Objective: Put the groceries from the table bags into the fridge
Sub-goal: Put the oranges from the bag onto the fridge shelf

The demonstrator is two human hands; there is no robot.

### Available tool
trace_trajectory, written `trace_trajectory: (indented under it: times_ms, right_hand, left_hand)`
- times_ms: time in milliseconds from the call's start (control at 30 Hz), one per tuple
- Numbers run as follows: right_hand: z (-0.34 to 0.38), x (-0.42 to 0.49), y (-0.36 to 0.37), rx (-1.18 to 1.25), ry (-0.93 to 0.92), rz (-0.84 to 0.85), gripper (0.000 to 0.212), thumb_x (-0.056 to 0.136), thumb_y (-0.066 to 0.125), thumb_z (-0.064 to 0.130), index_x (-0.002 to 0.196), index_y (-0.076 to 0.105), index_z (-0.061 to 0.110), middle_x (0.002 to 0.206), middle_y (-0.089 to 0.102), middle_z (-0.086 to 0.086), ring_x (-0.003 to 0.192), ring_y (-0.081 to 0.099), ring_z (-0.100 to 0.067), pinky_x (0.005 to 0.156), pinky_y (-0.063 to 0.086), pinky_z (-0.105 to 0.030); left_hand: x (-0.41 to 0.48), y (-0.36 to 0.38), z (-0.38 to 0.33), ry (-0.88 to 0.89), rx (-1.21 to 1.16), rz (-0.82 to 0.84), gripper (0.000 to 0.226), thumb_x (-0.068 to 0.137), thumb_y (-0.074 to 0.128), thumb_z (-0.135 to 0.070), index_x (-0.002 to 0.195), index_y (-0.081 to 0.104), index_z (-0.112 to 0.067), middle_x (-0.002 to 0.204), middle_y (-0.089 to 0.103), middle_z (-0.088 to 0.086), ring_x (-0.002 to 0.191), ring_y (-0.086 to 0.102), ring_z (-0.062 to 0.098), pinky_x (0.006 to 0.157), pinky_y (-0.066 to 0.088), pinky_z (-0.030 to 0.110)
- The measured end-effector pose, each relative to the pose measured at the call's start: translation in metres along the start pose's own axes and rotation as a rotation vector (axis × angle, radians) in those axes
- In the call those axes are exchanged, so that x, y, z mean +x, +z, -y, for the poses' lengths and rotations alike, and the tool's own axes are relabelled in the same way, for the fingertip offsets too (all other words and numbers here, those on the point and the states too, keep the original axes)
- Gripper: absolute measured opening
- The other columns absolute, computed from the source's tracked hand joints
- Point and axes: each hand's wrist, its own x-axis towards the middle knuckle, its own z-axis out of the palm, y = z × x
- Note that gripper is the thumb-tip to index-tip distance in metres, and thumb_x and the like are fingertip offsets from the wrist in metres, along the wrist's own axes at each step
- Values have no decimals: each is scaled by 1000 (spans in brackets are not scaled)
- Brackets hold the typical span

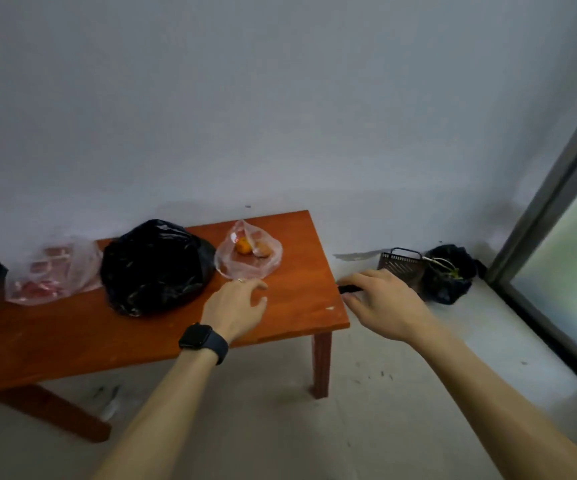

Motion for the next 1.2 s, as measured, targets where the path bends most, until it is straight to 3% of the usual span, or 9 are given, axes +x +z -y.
trace_trajectory:
  times_ms: [267,433,767,900,1067,1133,1200]
  right_hand:
    - [18,149,65,74,-77,189,38,97,51,43,134,54,35,129,62,8,119,57,-18,96,51,-38]
    - [22,217,114,163,-19,327,37,95,56,35,132,58,29,127,64,8,112,60,-11,93,50,-28]
    - [39,342,214,288,68,387,24,96,47,19,117,58,24,112,65,4,94,65,-16,85,57,-35]
    - [48,396,249,215,83,458,30,100,42,21,126,56,20,124,63,-1,104,63,-21,90,54,-38]
    - [47,451,273,128,121,713,44,97,48,25,140,48,14,129,62,-8,111,62,-28,94,52,-39]
    - [39,466,280,101,185,696,50,98,44,24,147,42,18,143,54,-7,125,54,-31,103,48,-42]
    - [25,480,284,52,237,592,62,98,45,29,157,25,24,159,33,-5,143,36,-32,114,37,-44]
  left_hand:
    - [96,-1,79,-119,101,64,32,96,50,-42,127,59,-38,131,59,-4,114,59,19,85,54,37]
    - [148,19,115,-156,160,98,33,97,48,-39,127,60,-32,129,60,-2,111,59,21,83,53,37]
    - [285,80,180,26,293,279,31,94,49,-21,124,58,-20,128,58,5,120,51,26,99,40,40]
    - [347,97,206,173,410,325,33,93,50,-13,125,56,-16,132,54,6,129,42,27,106,34,40]
    - [410,125,231,342,506,426,46,93,53,-11,139,48,-12,145,45,11,140,32,29,116,22,43]
    - [430,131,239,378,542,472,57,95,51,-10,149,35,-11,157,30,15,149,18,31,121,12,48]
    - [450,134,247,400,556,515,62,96,50,-14,153,26,-12,162,20,15,152,7,31,122,6,52]
